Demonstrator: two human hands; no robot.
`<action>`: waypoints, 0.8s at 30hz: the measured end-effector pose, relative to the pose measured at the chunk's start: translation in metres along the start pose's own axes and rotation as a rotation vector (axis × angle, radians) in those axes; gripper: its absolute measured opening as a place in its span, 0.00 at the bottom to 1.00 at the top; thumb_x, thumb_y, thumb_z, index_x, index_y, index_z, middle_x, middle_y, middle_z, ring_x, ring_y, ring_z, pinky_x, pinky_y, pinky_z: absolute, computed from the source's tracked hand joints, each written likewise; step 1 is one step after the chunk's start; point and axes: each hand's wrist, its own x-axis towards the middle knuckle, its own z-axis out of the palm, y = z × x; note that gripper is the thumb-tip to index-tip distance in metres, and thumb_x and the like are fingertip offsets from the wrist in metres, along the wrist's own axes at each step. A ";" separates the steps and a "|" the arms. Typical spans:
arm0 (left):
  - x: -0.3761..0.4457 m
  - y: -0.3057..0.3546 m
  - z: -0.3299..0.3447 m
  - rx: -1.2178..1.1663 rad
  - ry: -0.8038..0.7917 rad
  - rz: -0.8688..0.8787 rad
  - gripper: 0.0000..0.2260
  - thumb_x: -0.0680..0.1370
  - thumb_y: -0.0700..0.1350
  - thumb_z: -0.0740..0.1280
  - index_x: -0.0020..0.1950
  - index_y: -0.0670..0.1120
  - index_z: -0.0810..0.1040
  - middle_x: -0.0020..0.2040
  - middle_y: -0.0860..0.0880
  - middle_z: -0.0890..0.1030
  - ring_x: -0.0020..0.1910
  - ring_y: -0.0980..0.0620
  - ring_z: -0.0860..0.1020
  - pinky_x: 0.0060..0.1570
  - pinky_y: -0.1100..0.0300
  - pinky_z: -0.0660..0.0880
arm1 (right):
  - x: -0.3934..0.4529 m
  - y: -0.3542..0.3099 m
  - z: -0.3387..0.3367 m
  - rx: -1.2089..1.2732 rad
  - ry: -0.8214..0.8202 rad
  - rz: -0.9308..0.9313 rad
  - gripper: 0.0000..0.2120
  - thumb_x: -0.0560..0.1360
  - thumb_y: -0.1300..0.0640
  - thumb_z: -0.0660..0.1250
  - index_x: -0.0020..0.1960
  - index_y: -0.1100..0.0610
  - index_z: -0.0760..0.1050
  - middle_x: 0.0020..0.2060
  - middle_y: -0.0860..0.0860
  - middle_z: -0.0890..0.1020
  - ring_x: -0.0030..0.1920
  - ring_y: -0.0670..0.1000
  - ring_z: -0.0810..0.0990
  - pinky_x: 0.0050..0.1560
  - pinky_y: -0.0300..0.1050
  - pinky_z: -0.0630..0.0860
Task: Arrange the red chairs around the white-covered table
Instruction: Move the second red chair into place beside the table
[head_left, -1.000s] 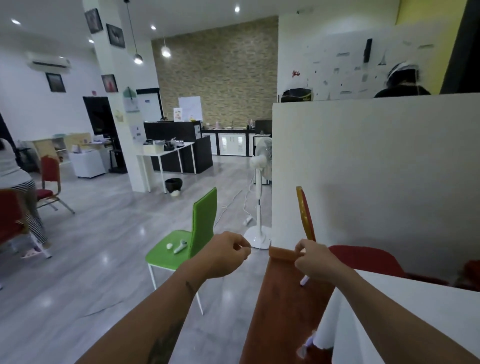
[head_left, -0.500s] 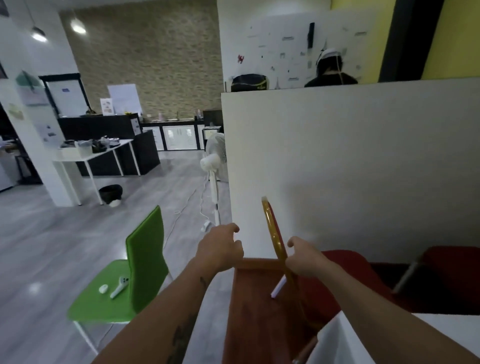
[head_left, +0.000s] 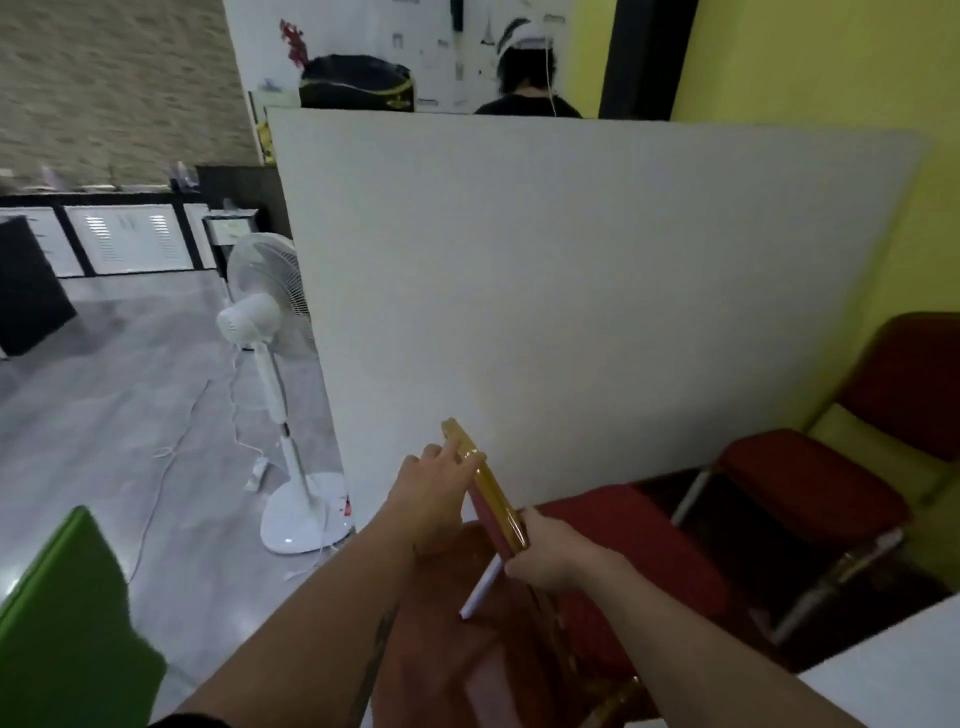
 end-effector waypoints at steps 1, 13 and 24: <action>0.016 -0.010 0.004 0.034 -0.010 0.044 0.39 0.75 0.46 0.71 0.81 0.52 0.55 0.81 0.42 0.56 0.75 0.39 0.62 0.70 0.44 0.67 | 0.011 -0.006 0.003 0.008 0.007 0.036 0.34 0.72 0.51 0.68 0.75 0.55 0.64 0.66 0.56 0.76 0.64 0.58 0.78 0.59 0.51 0.78; 0.136 -0.015 0.039 0.024 -0.112 0.194 0.15 0.78 0.45 0.68 0.64 0.46 0.75 0.64 0.44 0.74 0.73 0.37 0.63 0.61 0.45 0.75 | 0.065 0.000 0.002 0.065 0.045 0.238 0.24 0.69 0.53 0.64 0.65 0.48 0.77 0.59 0.55 0.81 0.61 0.62 0.81 0.63 0.55 0.78; 0.164 0.067 0.028 -0.109 -0.123 0.394 0.18 0.76 0.42 0.68 0.66 0.47 0.73 0.63 0.44 0.75 0.66 0.40 0.72 0.57 0.46 0.74 | 0.040 0.087 -0.059 0.099 0.087 0.370 0.28 0.72 0.59 0.64 0.72 0.47 0.74 0.49 0.49 0.80 0.50 0.56 0.82 0.49 0.49 0.81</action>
